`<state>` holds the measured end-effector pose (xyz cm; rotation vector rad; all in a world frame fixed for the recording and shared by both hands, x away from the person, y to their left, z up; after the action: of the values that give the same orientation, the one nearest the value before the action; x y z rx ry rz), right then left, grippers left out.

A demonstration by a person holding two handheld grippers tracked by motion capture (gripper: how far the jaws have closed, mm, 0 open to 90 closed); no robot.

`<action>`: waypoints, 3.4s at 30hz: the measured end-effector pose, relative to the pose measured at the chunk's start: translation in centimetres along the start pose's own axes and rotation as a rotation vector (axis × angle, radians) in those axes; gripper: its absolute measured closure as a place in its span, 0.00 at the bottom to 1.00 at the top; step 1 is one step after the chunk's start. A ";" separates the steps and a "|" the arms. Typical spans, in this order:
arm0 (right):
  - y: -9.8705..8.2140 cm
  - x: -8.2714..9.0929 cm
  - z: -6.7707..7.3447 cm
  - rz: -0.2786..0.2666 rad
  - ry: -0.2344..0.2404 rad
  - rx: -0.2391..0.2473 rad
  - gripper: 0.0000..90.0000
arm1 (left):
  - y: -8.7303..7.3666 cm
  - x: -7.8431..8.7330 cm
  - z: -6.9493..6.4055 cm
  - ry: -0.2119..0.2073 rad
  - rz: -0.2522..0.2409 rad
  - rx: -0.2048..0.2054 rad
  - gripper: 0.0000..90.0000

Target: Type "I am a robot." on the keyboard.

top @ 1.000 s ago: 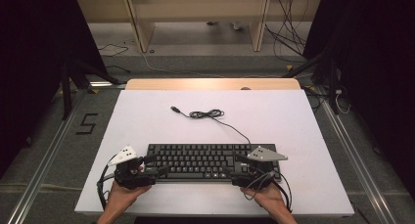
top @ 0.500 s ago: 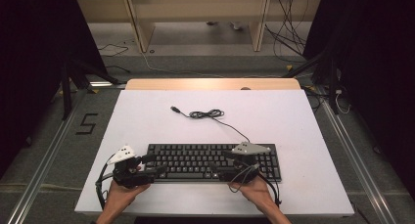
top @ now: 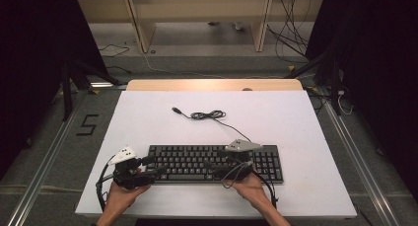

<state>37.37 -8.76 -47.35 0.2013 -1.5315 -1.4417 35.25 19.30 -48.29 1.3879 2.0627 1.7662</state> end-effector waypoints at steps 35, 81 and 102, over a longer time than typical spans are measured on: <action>0.9 -4.2 0.4 0.124 -0.009 0.026 0.98 | -1.0 0.2 1.5 0.118 0.144 -0.014 0.92; 0.1 -6.7 -0.1 0.192 -0.050 0.031 1.00 | -1.8 -0.4 2.6 0.166 0.253 -0.001 0.99; 1.2 -4.9 0.2 0.112 0.013 -0.001 0.64 | -0.5 0.4 1.7 0.094 0.087 -0.003 0.64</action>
<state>40.25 -4.91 -48.89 0.1220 -1.5076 -1.3508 35.74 20.90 -49.02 1.4417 2.0742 1.9032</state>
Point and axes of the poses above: each handheld gripper's, and its own axes: x roughly backward along the jaws, y roughly out of its top, z roughly to its left, the point moved 4 cm from there along -x, roughly forward along the jaws, and after that the axes turned 2 degrees about x, right-handed, at the moved point
